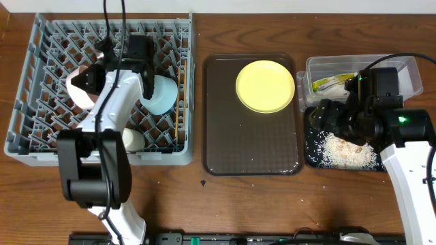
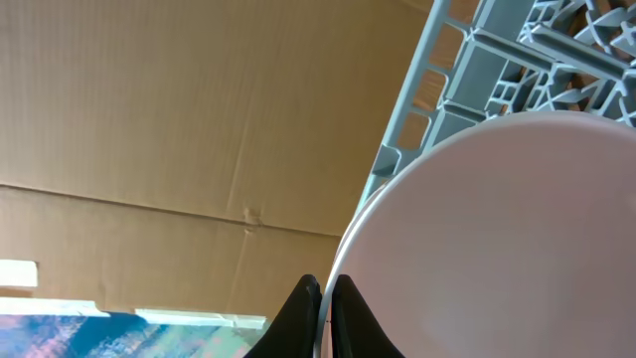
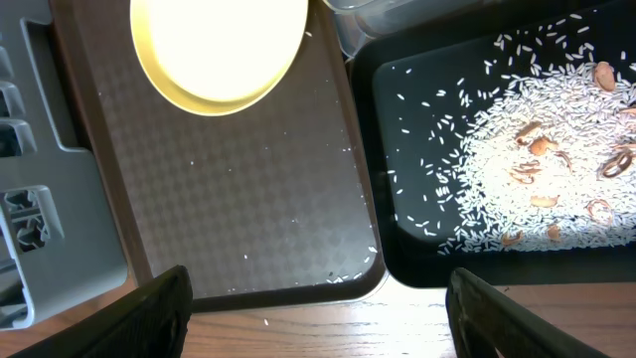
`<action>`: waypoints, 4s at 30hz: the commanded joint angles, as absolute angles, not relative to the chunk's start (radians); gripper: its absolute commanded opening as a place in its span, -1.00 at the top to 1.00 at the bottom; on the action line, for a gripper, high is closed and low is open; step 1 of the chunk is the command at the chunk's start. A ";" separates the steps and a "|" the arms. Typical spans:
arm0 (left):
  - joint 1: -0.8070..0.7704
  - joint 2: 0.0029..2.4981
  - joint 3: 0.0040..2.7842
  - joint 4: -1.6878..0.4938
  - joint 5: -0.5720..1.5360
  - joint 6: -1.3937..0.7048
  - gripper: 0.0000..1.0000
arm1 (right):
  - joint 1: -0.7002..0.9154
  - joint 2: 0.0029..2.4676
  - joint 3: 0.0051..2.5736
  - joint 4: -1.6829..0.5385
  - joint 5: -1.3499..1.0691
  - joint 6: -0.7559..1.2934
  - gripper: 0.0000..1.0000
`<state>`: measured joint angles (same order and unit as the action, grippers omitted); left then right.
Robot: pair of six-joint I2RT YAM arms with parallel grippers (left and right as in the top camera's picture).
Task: Sort waste into correct bins and load items into the dishwasher
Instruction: 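Set the pink bowl tilted in the rack and release it, then grasp the yellow plate with the right gripper and hand it to the left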
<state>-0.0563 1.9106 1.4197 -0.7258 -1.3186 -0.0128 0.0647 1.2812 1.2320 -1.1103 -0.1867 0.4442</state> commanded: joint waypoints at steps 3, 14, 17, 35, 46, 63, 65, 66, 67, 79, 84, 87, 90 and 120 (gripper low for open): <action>-0.088 1.932 1.415 -0.711 -1.407 -0.039 0.85 | 0.060 1.283 1.228 -1.111 -0.191 0.455 -0.60; -0.110 1.943 1.415 -0.684 -1.479 -0.039 0.85 | 0.060 1.283 1.228 -1.112 -0.191 0.455 -0.60; -0.105 1.943 1.415 -0.674 -1.507 -0.039 0.85 | 0.060 1.283 1.228 -1.112 -0.192 0.455 -0.60; -0.102 1.947 1.320 -0.639 -1.448 -0.043 0.85 | 0.060 1.283 1.228 -1.112 -0.191 0.455 -0.60; -0.102 1.947 1.319 -0.620 -1.341 -0.043 0.68 | 0.060 1.283 1.228 -1.110 -0.191 0.455 -0.60; -0.146 1.947 1.320 -0.557 -1.268 -0.042 0.14 | 0.060 1.283 1.228 -1.100 -0.191 0.455 -0.60; -0.146 1.947 1.319 -0.544 -1.268 -0.041 0.14 | 0.060 1.283 1.228 -1.100 -0.191 0.455 -0.61; -0.146 1.947 1.319 -0.532 -1.267 -0.038 0.14 | 0.060 1.283 1.228 -1.101 -0.191 0.455 -0.60; -0.146 1.947 1.320 -0.524 -1.267 -0.037 0.13 | 0.060 1.283 1.228 -1.101 -0.191 0.455 -0.61; -0.156 1.947 1.320 -0.333 -1.263 0.015 -0.13 | 0.060 1.283 1.228 -1.101 -0.192 0.455 -0.61; -0.157 1.947 1.320 -0.316 -1.263 0.015 -0.20 | 0.060 1.283 1.228 -1.101 -0.192 0.455 -0.61; -0.159 1.947 1.320 -0.292 -1.256 0.038 -0.24 | 0.060 1.283 1.228 -1.101 -0.192 0.456 -0.61; -0.169 1.947 1.320 -0.276 -1.226 0.100 -0.28 | 0.060 1.283 1.228 -1.100 -0.192 0.456 -0.61; -0.468 1.402 1.321 -0.755 -0.152 -0.244 -0.52 | 0.116 1.291 1.228 -1.009 -0.315 0.324 -0.34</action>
<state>-0.4683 1.4189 1.3201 -0.7364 -0.6022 -0.0872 0.0711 1.2823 1.2293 -1.0290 -0.2237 0.3992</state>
